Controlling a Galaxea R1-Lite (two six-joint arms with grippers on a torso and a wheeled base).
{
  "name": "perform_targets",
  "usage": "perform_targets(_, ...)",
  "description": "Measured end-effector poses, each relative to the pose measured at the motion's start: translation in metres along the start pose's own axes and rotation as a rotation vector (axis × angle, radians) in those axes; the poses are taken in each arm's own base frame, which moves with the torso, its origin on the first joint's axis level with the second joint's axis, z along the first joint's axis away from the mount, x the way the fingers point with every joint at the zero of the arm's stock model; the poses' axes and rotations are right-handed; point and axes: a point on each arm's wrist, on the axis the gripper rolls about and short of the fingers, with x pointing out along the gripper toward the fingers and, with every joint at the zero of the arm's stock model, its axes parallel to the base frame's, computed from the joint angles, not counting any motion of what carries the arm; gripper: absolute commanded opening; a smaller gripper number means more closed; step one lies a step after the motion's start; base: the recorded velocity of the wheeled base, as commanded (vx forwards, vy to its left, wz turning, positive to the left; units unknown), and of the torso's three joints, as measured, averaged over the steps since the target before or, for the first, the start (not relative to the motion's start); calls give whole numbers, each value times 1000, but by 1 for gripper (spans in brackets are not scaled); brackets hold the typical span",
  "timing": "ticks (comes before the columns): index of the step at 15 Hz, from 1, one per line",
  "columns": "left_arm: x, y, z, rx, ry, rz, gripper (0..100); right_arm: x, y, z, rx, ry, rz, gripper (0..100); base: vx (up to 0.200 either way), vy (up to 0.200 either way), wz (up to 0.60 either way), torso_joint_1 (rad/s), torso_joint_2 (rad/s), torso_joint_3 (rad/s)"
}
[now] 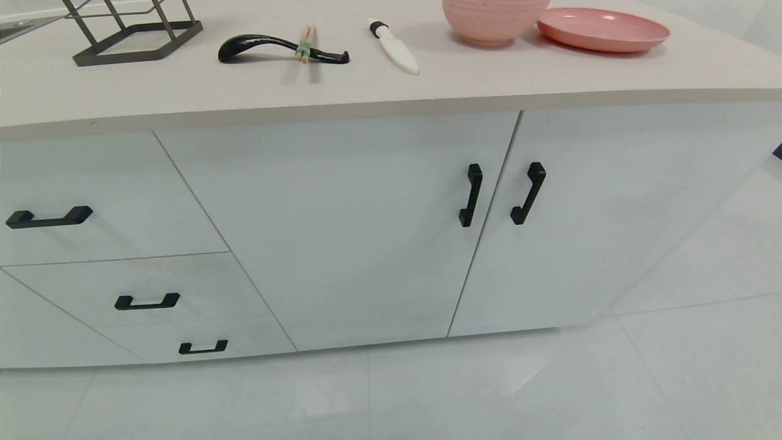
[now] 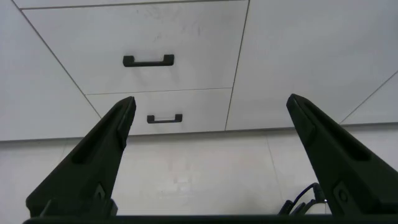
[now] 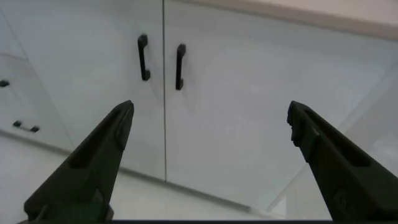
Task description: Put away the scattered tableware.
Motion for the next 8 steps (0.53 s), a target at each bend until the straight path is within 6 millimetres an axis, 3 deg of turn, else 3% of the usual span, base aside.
perform_targets(4,0,0,0,1,0,-4,100,52,-13,-19,56,165,147,100,0,0,0,0,0,0)
perform_targets(8,0,0,0,0,0,-7,100,60,-8,-59,47,280,198,100,0,0,0,0,0,0)
